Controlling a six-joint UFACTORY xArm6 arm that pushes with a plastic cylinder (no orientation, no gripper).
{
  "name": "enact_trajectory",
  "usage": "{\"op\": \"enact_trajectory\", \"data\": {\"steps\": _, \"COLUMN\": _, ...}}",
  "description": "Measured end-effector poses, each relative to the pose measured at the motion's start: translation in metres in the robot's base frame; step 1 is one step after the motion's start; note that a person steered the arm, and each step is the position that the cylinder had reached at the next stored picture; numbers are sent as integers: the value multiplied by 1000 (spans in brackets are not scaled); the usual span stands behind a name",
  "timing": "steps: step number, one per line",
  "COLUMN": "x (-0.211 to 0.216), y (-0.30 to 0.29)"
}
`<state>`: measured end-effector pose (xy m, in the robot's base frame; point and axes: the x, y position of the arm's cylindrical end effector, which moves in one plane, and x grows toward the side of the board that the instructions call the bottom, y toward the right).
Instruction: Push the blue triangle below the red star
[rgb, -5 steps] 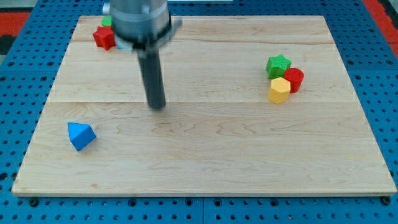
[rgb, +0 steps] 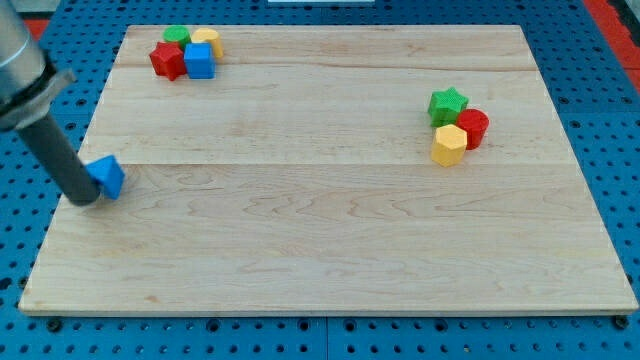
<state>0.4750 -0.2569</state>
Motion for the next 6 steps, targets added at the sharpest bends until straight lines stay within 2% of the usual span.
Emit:
{"op": "enact_trajectory", "data": {"steps": 2, "x": -45, "y": 52}}
{"op": "enact_trajectory", "data": {"steps": 3, "x": -90, "y": 57}}
{"op": "enact_trajectory", "data": {"steps": 5, "x": -112, "y": 110}}
{"op": "enact_trajectory", "data": {"steps": 6, "x": -141, "y": 101}}
